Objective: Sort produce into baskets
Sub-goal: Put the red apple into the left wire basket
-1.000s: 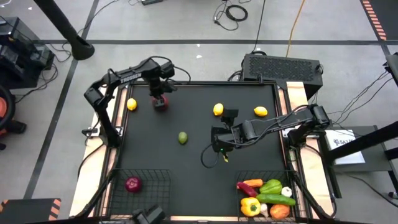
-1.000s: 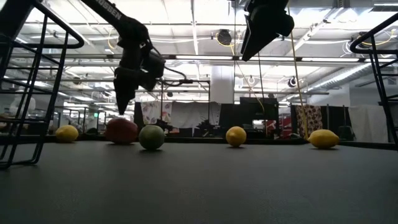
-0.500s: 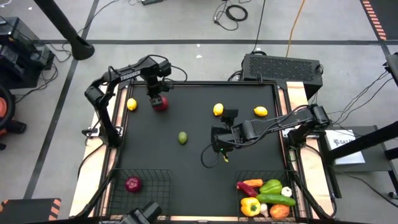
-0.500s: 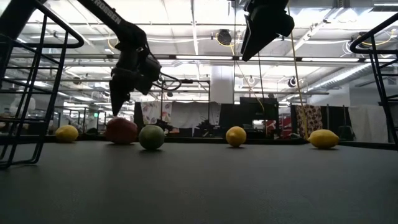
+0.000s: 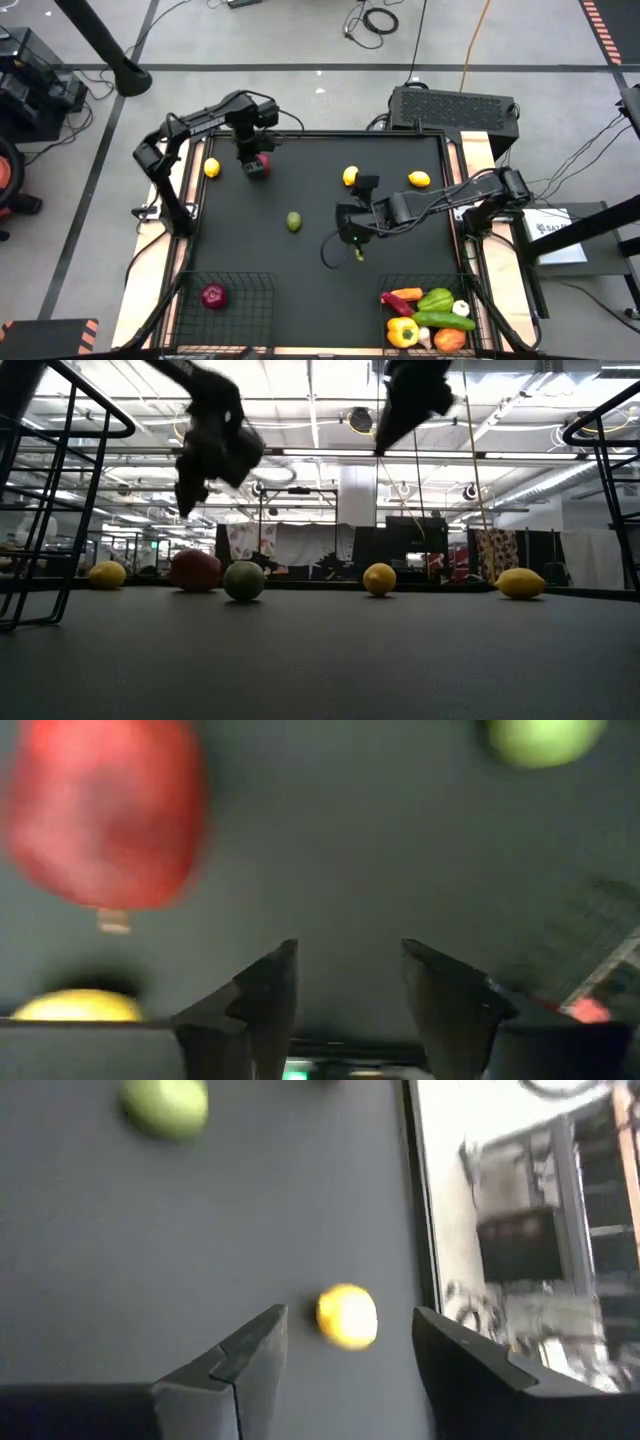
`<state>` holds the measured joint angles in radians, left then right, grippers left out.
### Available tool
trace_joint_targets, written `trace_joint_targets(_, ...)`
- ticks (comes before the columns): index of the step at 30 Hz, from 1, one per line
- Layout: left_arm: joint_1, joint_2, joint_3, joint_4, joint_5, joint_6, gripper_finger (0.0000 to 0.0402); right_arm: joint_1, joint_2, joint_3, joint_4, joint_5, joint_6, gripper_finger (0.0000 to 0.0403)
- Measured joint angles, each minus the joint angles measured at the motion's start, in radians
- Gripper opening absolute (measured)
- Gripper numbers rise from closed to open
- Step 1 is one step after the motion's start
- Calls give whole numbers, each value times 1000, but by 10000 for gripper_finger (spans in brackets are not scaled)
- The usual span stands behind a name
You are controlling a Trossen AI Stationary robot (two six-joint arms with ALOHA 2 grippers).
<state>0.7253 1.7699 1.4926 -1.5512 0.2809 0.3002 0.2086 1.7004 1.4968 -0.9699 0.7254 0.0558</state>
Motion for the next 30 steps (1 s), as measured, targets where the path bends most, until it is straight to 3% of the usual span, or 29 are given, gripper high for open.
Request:
trace_joint_targets(4, -126, -169, 7, -5, 14, -99, 182, -45, 0, -78, 331, -11, -193, 205)
trace_joint_targets(8, -299, -370, 5, 62, -41, -295, 182, -151, 1, -185, 734, -181, -364, 205)
trace_joint_targets(11, -463, -527, 6, 148, -178, -486, 182, -243, 2, -224, 949, -295, -387, 205)
trace_joint_targets(15, -691, -663, 6, 245, -430, -712, 182, -329, 0, -226, 1110, -438, -359, 205)
trace_joint_targets(21, -938, -681, 6, 305, -689, -818, 182, -424, 21, -201, 1290, -577, -443, 205)
trace_joint_targets(30, -1110, -562, 3, 354, -1051, -878, 182, -574, 257, 15, 1272, -854, -311, 205)
